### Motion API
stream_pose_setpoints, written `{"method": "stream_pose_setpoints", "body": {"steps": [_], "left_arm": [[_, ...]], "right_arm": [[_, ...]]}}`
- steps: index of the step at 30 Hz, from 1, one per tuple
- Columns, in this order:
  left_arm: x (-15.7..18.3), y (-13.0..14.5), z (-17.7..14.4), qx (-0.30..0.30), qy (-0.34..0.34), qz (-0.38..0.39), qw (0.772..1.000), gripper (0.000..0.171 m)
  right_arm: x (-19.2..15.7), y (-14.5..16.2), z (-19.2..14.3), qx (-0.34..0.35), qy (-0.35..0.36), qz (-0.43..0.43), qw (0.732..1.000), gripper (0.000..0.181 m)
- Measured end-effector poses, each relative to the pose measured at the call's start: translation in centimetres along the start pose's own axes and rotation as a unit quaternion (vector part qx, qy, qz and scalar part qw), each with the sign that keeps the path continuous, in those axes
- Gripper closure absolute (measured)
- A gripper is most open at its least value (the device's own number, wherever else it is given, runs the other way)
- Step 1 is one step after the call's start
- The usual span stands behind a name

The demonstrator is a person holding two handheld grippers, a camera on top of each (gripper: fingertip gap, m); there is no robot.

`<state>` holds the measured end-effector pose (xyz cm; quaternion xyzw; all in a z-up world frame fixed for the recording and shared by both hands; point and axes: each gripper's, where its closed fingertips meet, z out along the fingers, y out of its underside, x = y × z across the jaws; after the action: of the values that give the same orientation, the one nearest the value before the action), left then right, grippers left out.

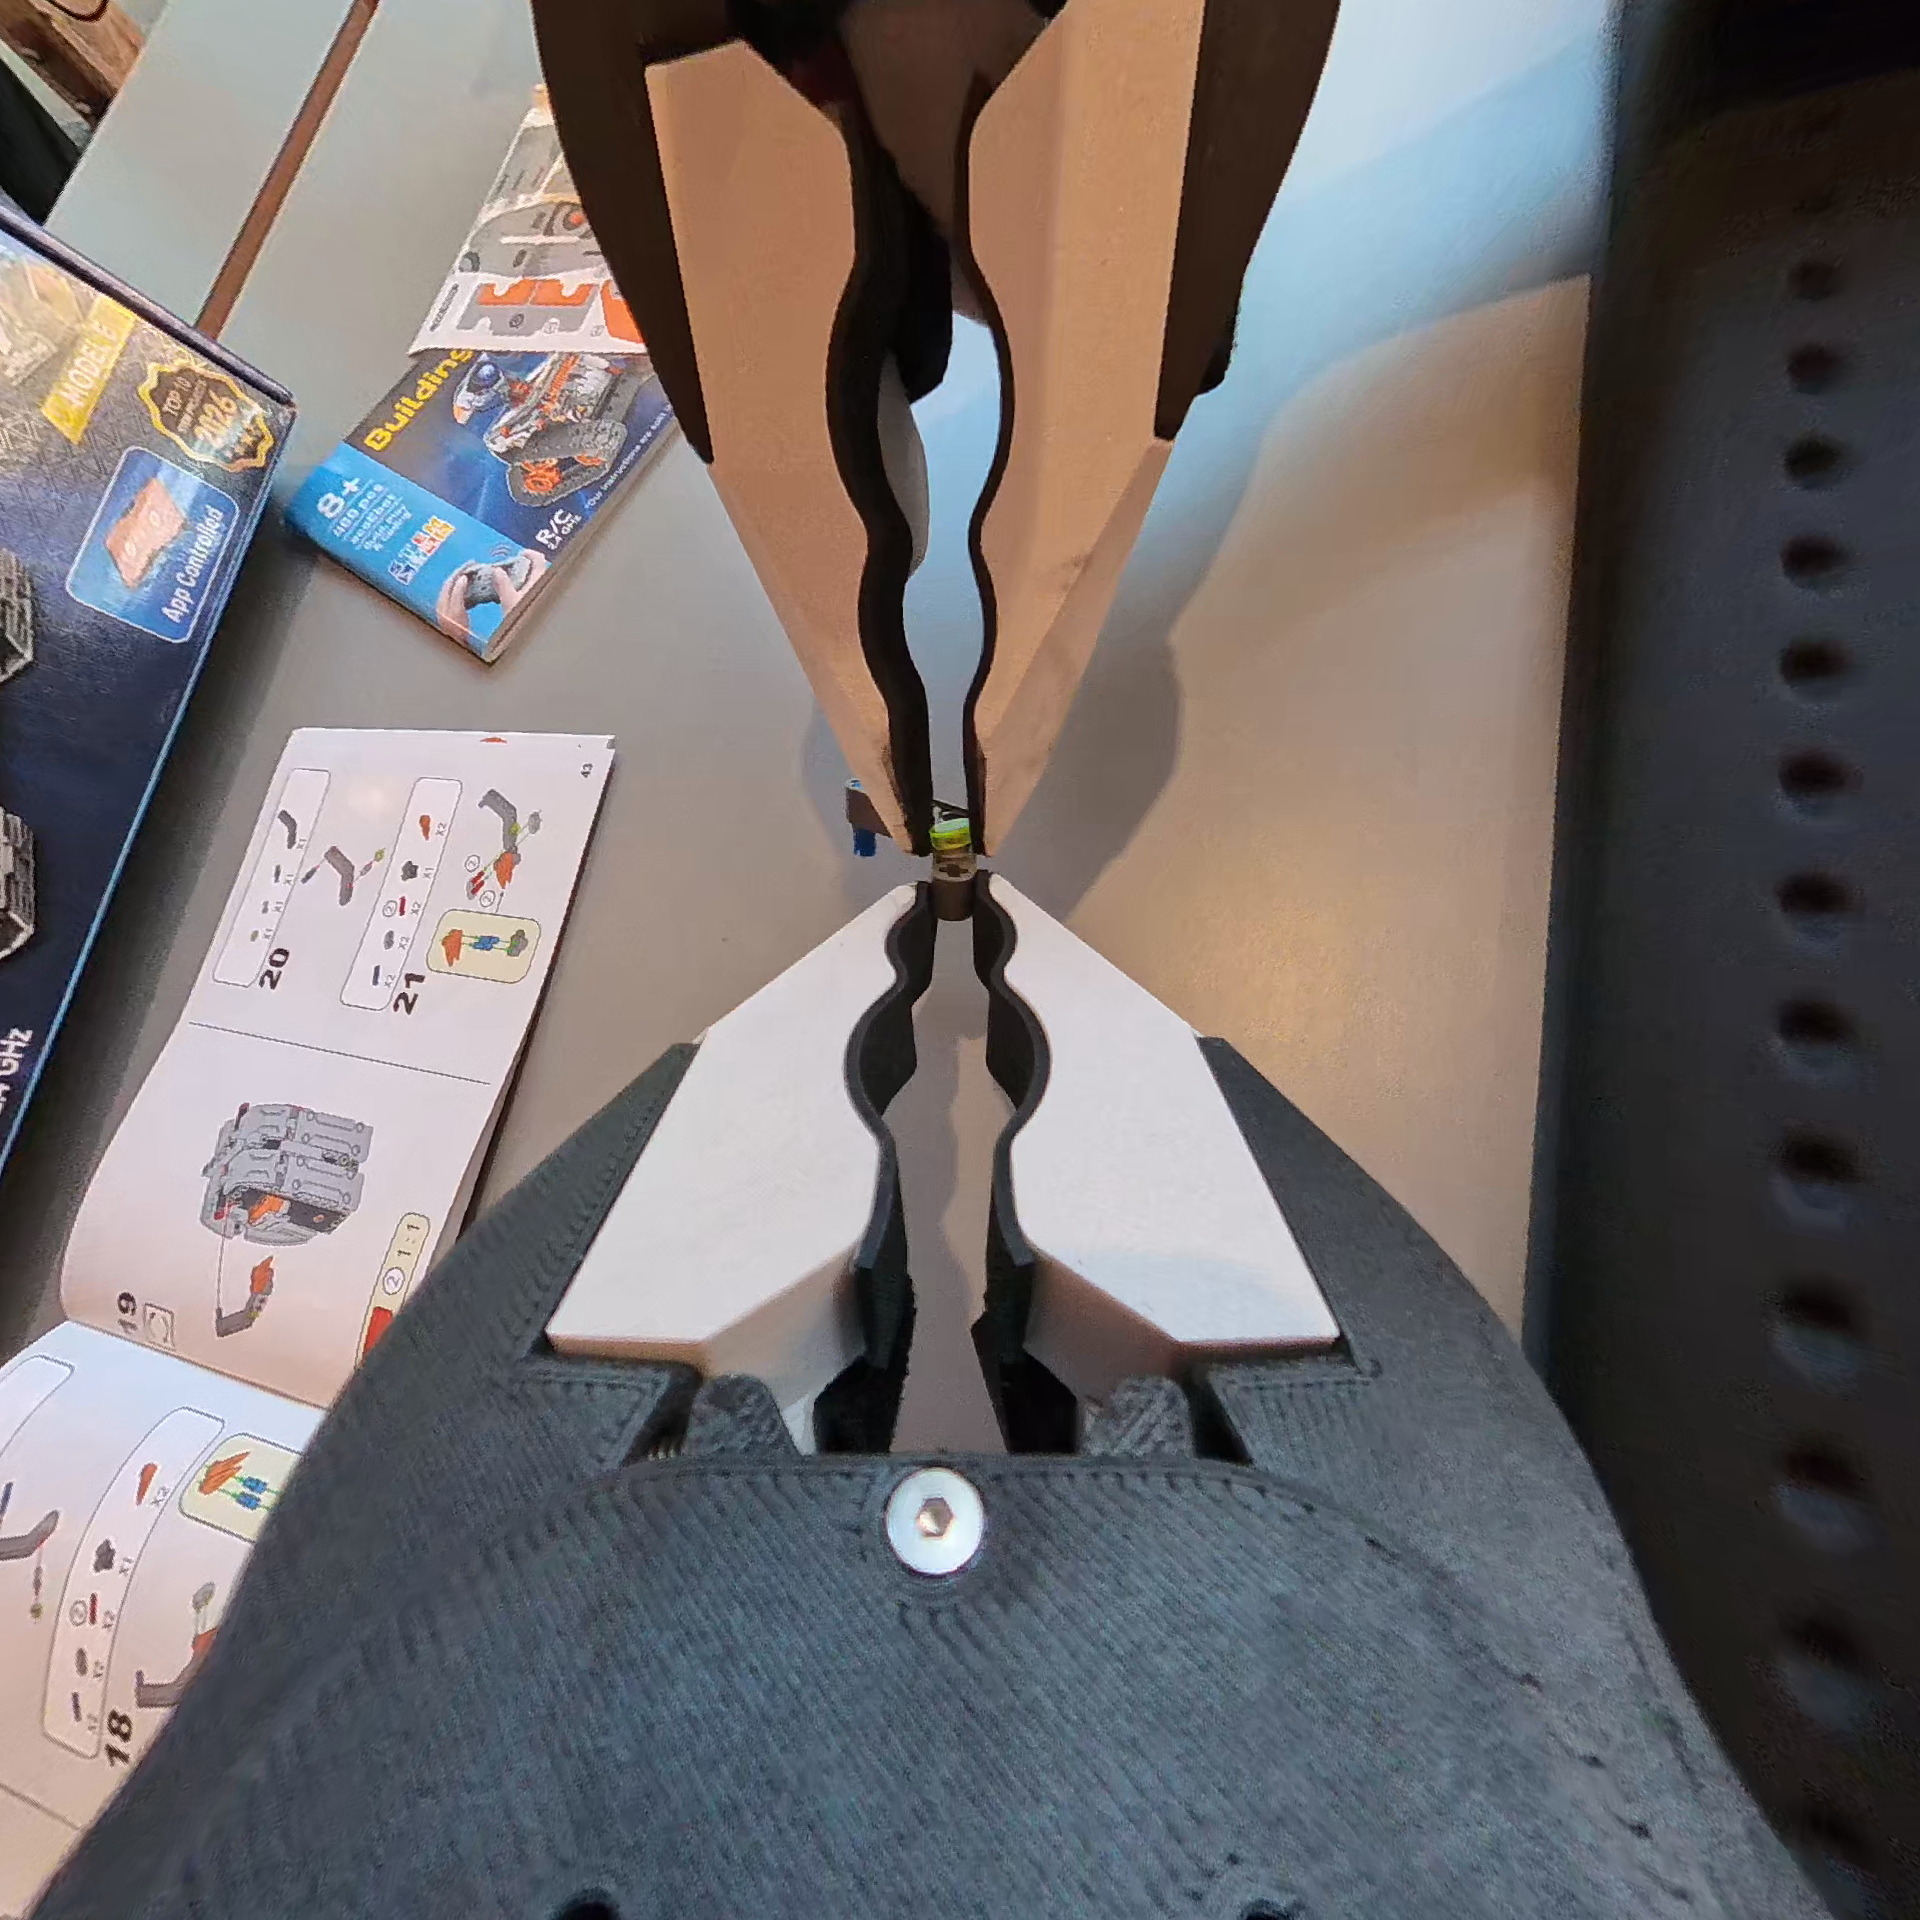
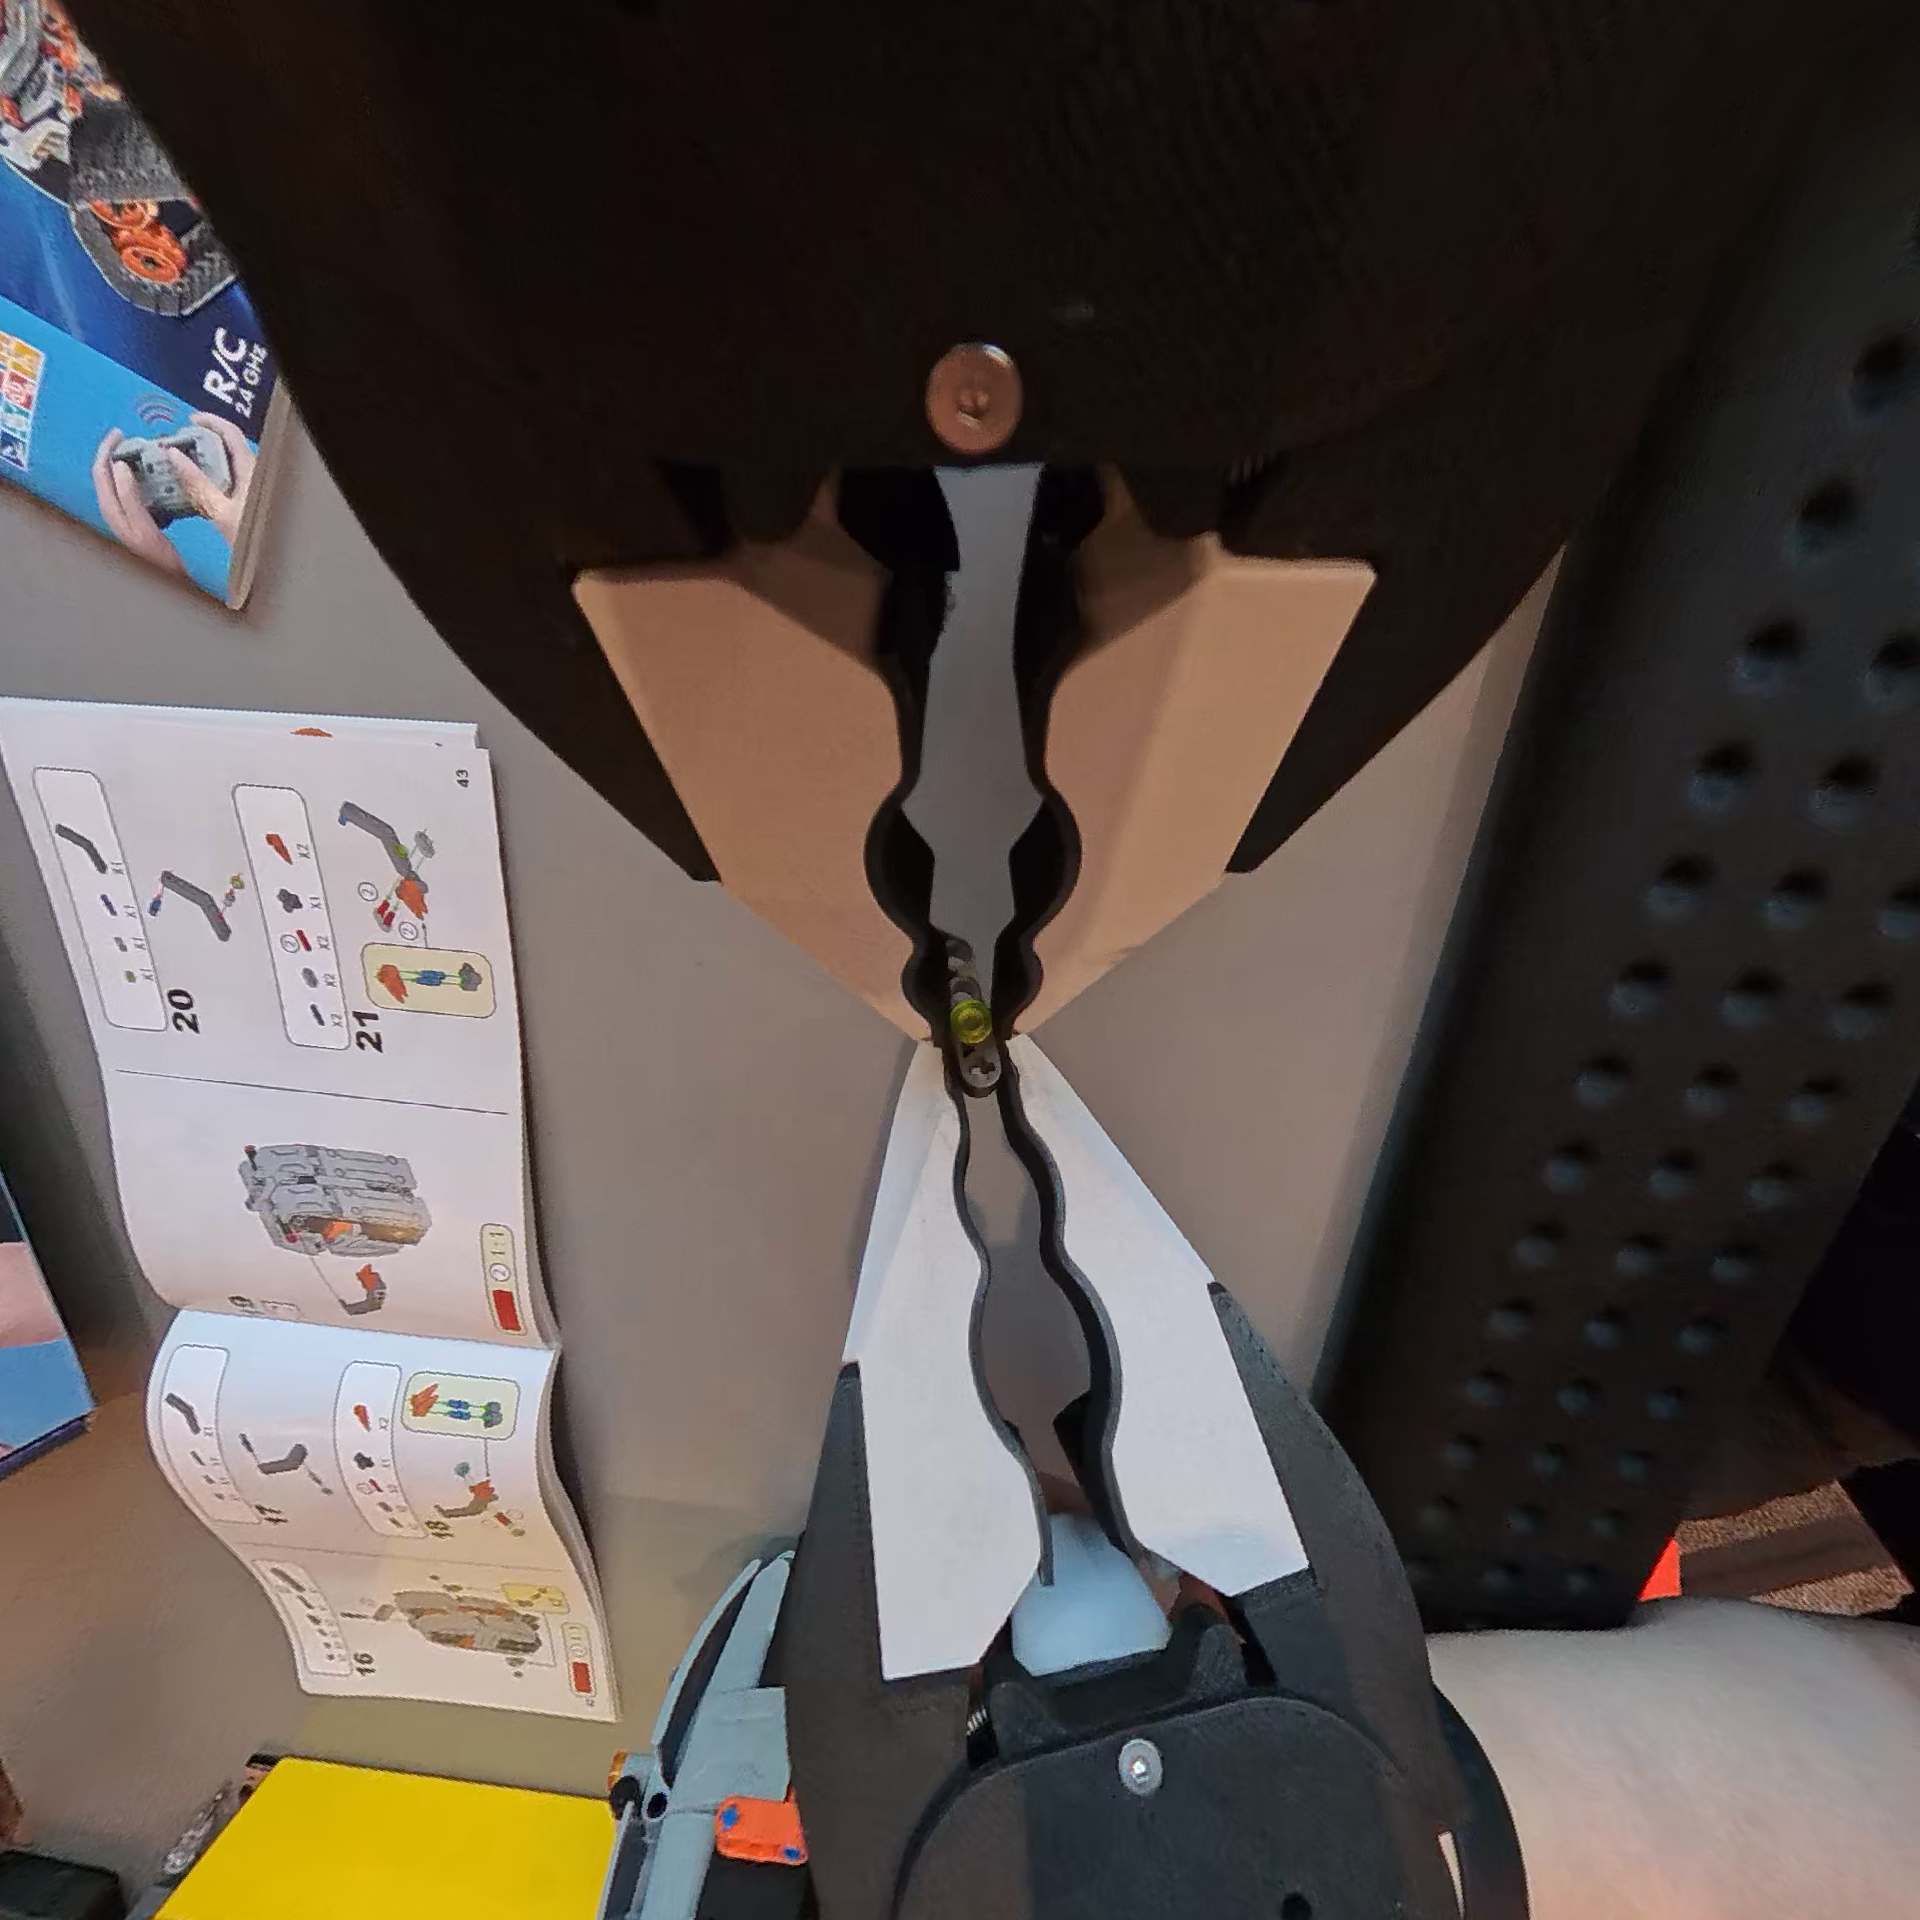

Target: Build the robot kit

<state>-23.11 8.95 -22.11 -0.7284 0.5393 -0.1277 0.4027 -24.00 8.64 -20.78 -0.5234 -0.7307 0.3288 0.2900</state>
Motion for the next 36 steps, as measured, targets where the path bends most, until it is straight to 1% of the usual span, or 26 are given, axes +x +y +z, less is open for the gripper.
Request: {"method": "stream_pose_setpoints", "body": {"steps": [10,15,18,20,22,24,25,27,29,32,36], "left_arm": [[-0.2,-0.7,-0.4,0.025,0.005,-0.017,1.000,0.166],[-0.3,-0.8,-0.4,0.029,0.002,-0.019,0.999,0.166],[-0.6,-0.9,-0.6,0.036,-0.002,-0.030,0.999,0.166],[-1.1,-1.1,-0.9,0.045,-0.007,-0.048,0.998,0.166],[-1.6,-1.4,-1.2,0.059,-0.003,-0.079,0.995,0.166],[-2.0,-1.9,-1.6,0.081,0.007,-0.119,0.990,0.166],[-2.3,-2.1,-1.9,0.093,0.010,-0.140,0.986,0.166],[-2.8,-2.6,-2.4,0.118,0.020,-0.179,0.977,0.166],[-3.1,-2.9,-2.8,0.140,0.038,-0.221,0.964,0.166],[-3.4,-3.5,-3.5,0.175,0.075,-0.279,0.941,0.166],[-3.5,-4.1,-4.3,0.208,0.115,-0.324,0.916,0.166]], "right_arm": [[0.2,-0.7,-0.5,0.030,0.000,-0.001,1.000,0.172],[0.6,-0.7,-0.6,0.034,0.005,0.006,0.999,0.167],[0.9,-0.7,-0.7,0.035,0.014,0.005,0.999,0.159],[1.3,-1.1,-0.9,0.048,0.027,0.002,0.998,0.147],[1.7,-2.1,-1.4,0.071,0.057,-0.026,0.995,0.140],[2.0,-3.1,-2.1,0.082,0.111,-0.094,0.986,0.138],[2.2,-3.5,-2.4,0.077,0.147,-0.132,0.977,0.139],[2.6,-4.1,-2.9,0.056,0.213,-0.210,0.953,0.144],[2.8,-4.0,-2.9,0.023,0.255,-0.263,0.930,0.150],[3.5,-3.7,-2.7,-0.010,0.288,-0.290,0.913,0.152],[3.8,-3.9,-2.8,-0.025,0.315,-0.318,0.894,0.156]]}}
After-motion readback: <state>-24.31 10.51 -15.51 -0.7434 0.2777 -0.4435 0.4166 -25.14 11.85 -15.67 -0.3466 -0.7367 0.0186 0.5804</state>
